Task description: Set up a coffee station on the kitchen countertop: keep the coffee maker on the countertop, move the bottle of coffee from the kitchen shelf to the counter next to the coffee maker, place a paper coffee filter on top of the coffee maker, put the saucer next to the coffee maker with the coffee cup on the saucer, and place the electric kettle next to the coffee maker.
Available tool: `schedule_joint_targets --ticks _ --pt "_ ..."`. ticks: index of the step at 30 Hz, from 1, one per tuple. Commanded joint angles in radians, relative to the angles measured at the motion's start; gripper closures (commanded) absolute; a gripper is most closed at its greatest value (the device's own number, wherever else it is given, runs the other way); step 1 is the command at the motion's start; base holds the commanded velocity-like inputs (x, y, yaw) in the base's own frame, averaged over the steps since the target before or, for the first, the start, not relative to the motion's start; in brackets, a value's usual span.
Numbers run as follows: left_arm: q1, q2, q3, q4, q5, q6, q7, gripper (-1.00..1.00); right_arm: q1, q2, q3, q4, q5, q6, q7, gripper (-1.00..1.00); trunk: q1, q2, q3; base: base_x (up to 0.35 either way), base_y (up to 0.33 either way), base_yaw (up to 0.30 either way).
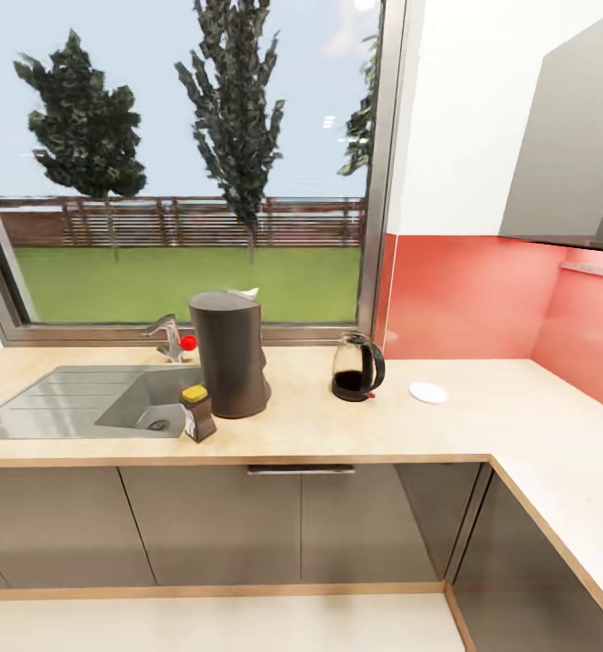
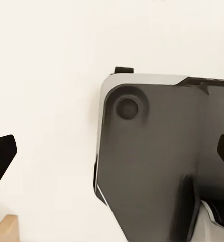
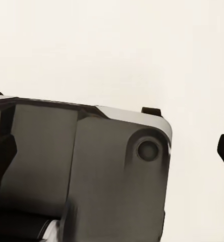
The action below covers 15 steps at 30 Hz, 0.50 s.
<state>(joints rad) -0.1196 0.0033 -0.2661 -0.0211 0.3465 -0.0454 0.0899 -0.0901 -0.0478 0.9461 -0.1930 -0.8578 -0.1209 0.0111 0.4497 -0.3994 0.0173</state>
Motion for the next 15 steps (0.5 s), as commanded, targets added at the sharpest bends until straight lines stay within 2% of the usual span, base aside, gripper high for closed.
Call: schedule_joint_targets --ticks 1,9,15 --pt "0.000 0.000 -0.008 0.000 0.008 -0.003 0.002 -1.00 0.000 0.000 0.008 0.000 -0.011 -0.003 0.001 -1.00 0.000 -0.001 0.000 0.048 -0.084 0.000" --pt "0.000 0.000 -0.006 -0.003 0.008 -0.004 0.001 -1.00 0.000 -0.001 0.007 0.000 -0.012 -0.004 0.000 -1.00 0.000 -0.001 0.000 0.107 -0.207 -0.004" --pt "0.000 0.000 -0.004 -0.004 0.008 -0.004 0.001 -1.00 0.000 -0.001 0.006 -0.001 -0.012 -0.005 0.000 -1.00 0.000 -0.001 0.000 0.061 -0.236 -0.176"
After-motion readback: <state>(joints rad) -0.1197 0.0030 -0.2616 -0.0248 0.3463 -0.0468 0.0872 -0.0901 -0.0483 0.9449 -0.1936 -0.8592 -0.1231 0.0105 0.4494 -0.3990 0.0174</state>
